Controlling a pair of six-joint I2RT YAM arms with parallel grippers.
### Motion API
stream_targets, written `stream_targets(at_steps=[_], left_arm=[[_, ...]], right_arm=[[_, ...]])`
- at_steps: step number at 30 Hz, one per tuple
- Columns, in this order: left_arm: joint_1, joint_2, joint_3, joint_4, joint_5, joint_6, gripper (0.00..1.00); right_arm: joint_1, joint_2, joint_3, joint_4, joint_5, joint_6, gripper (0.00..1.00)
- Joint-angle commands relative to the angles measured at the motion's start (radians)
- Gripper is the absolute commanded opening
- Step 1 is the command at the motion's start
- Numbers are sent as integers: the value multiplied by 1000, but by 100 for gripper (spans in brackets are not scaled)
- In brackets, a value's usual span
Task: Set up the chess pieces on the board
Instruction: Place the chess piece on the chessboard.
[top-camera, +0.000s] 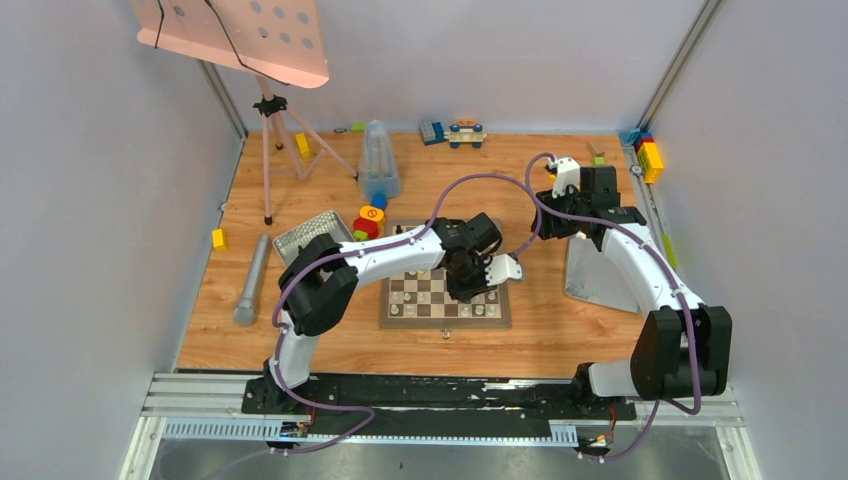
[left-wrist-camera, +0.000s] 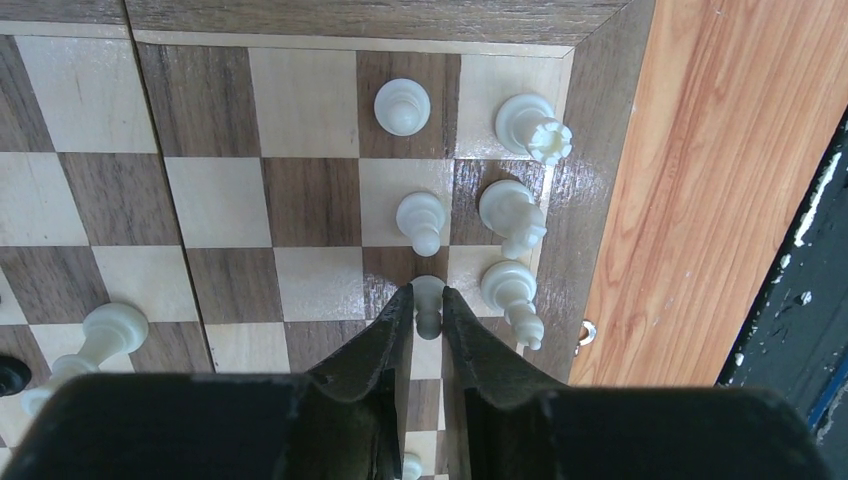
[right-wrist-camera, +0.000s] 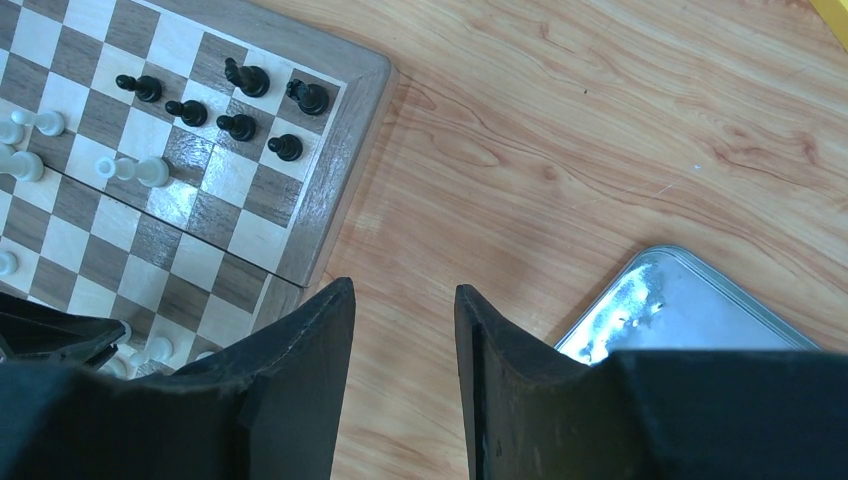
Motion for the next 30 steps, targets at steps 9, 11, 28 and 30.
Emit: stream_targets(at_steps=[9, 11, 28, 30], left_arm=[[-9, 6, 52, 17, -12, 4, 31], [-9, 4, 51, 17, -15, 4, 32], [20, -190, 28, 45, -91, -6, 53], [56, -219, 13, 59, -103, -17, 56]], right_arm=[[1, 1, 40, 3, -32, -13, 42], [1, 2, 40, 1, -34, -13, 42], [2, 10, 44, -5, -40, -17, 42], [2, 10, 46, -5, -40, -17, 42]])
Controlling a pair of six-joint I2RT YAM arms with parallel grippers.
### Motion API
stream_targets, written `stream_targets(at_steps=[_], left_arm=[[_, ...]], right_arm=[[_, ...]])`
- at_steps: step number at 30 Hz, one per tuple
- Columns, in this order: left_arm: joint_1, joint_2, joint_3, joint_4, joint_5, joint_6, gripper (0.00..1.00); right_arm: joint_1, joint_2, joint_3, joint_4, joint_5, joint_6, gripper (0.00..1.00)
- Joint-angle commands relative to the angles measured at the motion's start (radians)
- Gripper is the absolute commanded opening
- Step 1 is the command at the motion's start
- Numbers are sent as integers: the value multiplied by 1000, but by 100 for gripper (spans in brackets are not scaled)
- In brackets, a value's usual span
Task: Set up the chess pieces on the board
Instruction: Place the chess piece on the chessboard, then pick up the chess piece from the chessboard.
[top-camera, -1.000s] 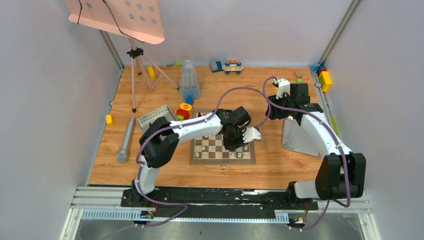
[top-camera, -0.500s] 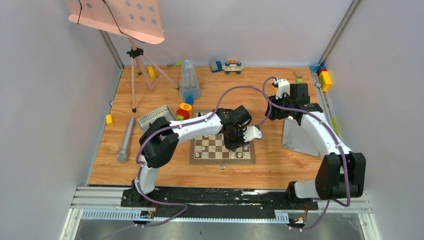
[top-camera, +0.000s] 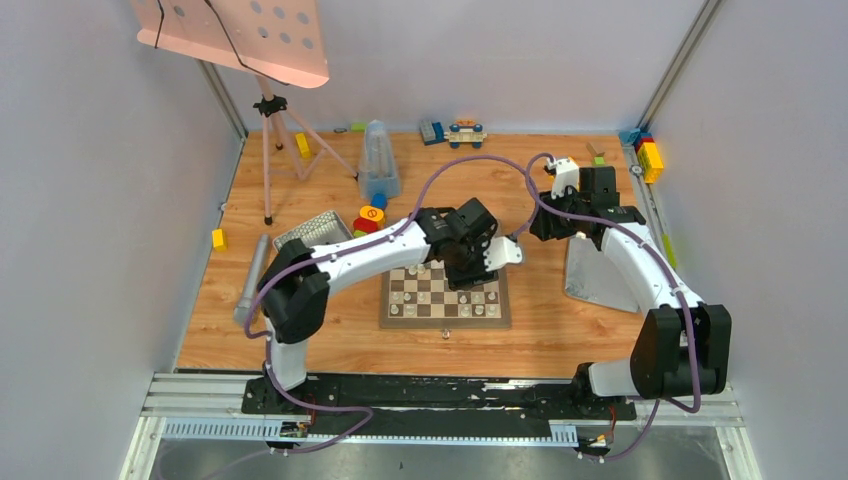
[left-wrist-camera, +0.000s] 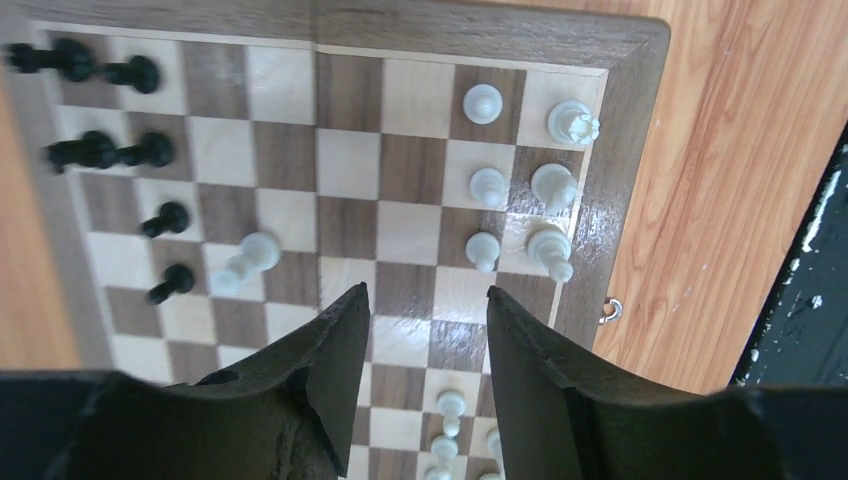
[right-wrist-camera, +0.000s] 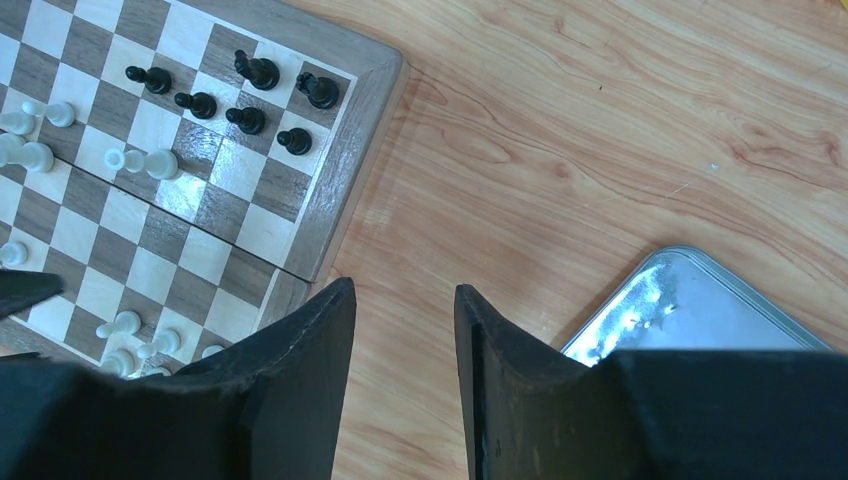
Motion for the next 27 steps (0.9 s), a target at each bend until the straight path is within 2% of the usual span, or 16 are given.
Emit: stream_targets(at_steps=[1, 7, 14, 21, 27], left_arm=[[55, -134, -10, 58, -42, -23, 57], [174, -93, 4, 56, -102, -91, 60], [284, 11, 43, 9, -76, -151, 60], [300, 65, 55, -8, -20, -161, 59], [299, 96, 56, -18, -13, -161, 53]], right_arm=[[1, 4, 44, 5, -17, -13, 42], [0, 10, 44, 6, -20, -13, 41], [0, 16, 46, 4, -20, -16, 41], [1, 15, 44, 3, -15, -18, 41], [1, 12, 44, 3, -14, -19, 40]])
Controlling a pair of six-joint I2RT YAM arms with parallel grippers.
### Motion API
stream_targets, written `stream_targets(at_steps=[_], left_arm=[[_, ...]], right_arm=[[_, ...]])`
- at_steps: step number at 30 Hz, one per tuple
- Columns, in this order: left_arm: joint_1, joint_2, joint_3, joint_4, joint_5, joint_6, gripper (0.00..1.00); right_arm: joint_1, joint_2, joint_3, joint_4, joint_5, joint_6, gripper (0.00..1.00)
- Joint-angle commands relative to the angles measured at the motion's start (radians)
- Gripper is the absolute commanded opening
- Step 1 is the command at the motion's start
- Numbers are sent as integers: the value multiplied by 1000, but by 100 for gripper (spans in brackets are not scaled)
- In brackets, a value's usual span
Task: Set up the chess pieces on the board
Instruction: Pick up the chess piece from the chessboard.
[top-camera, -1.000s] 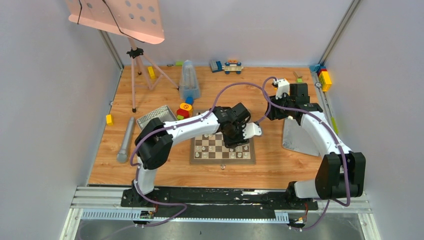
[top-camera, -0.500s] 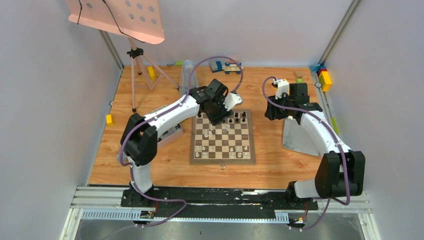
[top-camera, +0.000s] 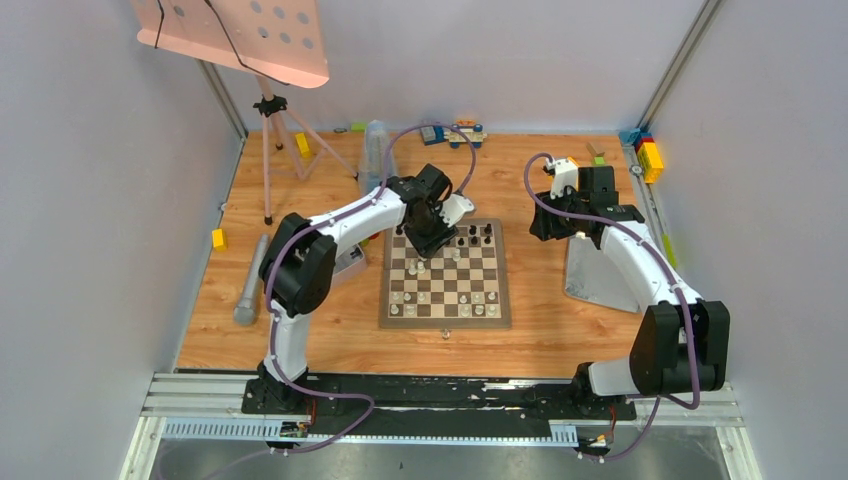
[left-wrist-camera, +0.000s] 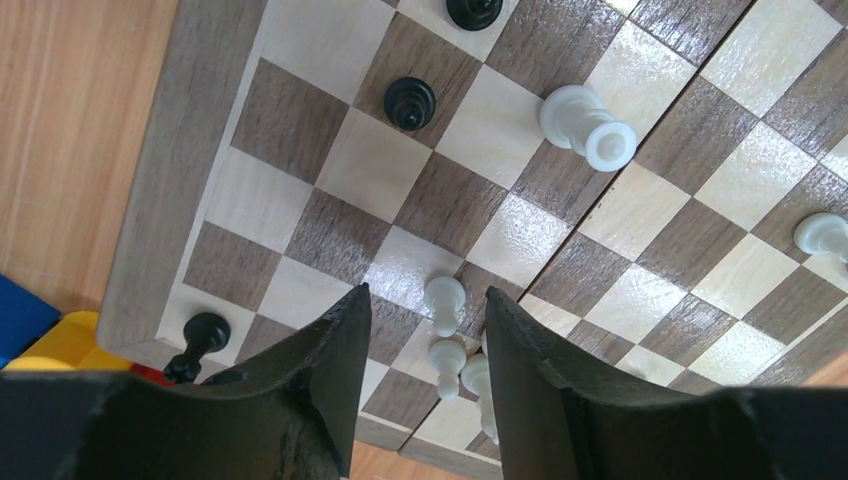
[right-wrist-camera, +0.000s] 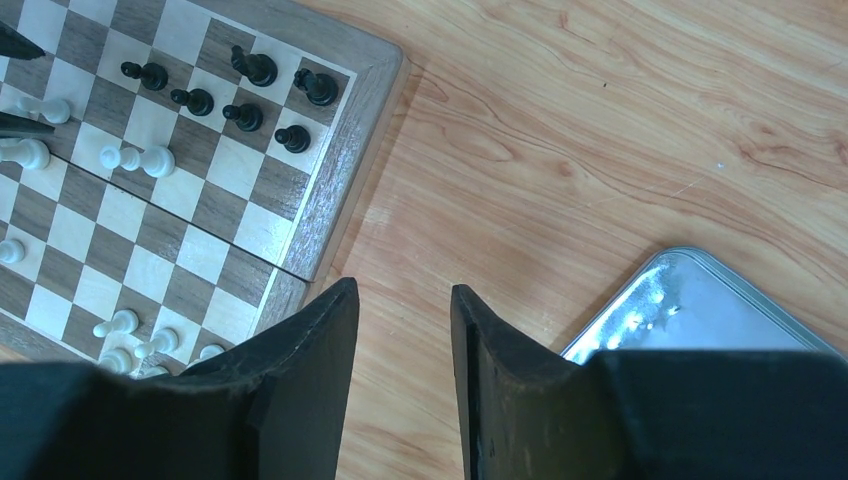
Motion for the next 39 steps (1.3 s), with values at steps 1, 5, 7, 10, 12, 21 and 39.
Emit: stream_targets(at_steps=[1, 5, 7, 10, 12, 21, 39], left_arm=[[-3, 20, 36, -9, 29, -20, 52], [-3, 32, 37, -19, 39, -19, 46], [-3, 35, 35, -21, 43, -17, 44], [-3, 35, 34, -22, 46, -16, 39], [-3, 35, 33, -23, 48, -14, 36], [-3, 41, 51, -27, 61, 0, 26], [-18, -32, 80, -74, 182, 71, 12]], right_arm=[[0, -1, 39, 8, -10, -15, 40], [2, -3, 39, 8, -10, -15, 39], [1, -4, 39, 7, -10, -17, 39], [1, -4, 39, 6, -10, -18, 38], [0, -4, 39, 6, -10, -18, 38], [1, -1, 40, 3, -16, -20, 38], [2, -9, 43, -1, -12, -26, 37]])
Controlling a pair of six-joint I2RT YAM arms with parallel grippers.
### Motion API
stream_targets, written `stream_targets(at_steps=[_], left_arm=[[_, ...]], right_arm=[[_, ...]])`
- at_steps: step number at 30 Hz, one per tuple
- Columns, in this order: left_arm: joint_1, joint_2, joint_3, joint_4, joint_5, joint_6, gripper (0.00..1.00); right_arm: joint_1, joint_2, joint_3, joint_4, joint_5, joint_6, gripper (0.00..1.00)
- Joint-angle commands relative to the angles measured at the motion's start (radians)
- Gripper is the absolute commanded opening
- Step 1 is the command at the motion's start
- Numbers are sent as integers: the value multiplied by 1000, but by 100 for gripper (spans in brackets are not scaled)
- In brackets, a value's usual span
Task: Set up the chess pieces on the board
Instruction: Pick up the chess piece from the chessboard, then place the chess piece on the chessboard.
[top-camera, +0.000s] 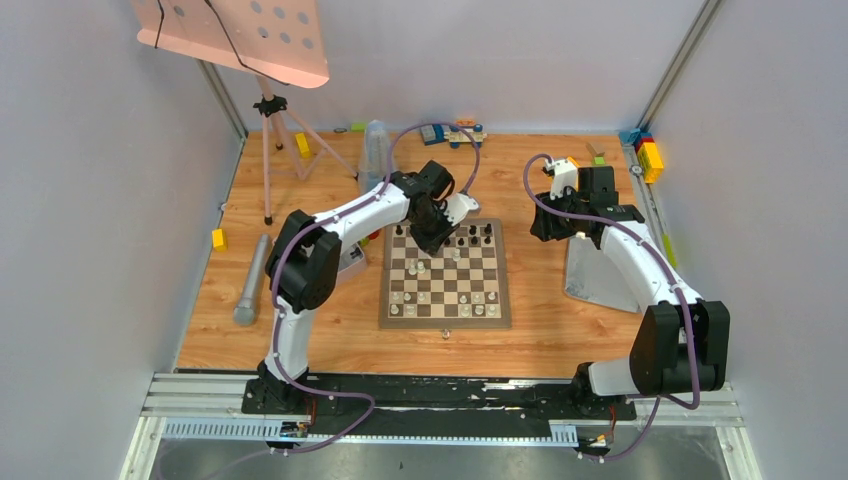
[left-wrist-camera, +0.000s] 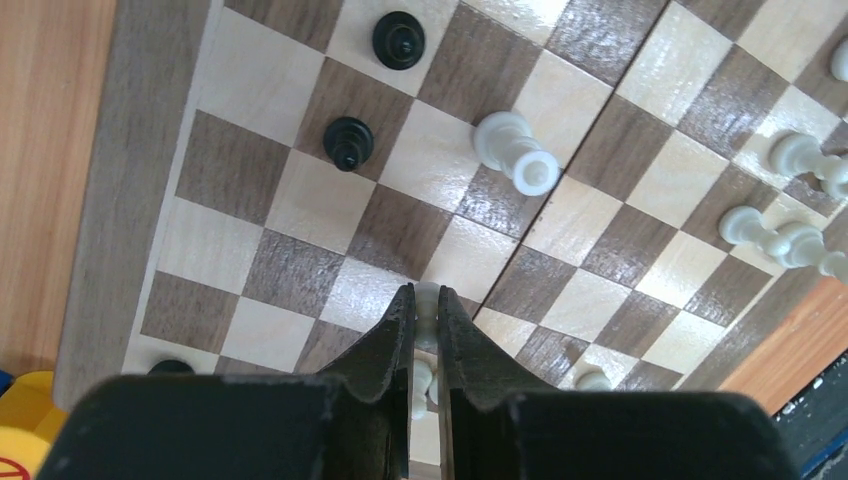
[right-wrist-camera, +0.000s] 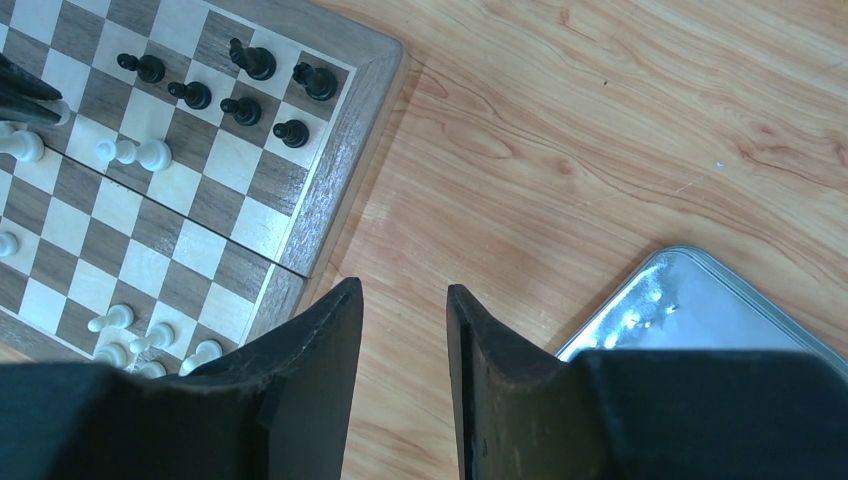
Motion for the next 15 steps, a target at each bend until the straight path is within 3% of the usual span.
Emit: stream_targets(at_steps=[1, 7, 15], left_arm=[[-23, -100, -15, -16, 73, 73, 12], [-112, -210, -114, -5, 78, 134, 12], [-215, -183, -151, 14, 46, 137, 13]], right_arm=[[2, -8, 43, 7, -12, -13, 37], [1, -2, 43, 7, -7, -17, 37], [1, 3, 42, 6, -9, -15, 37]])
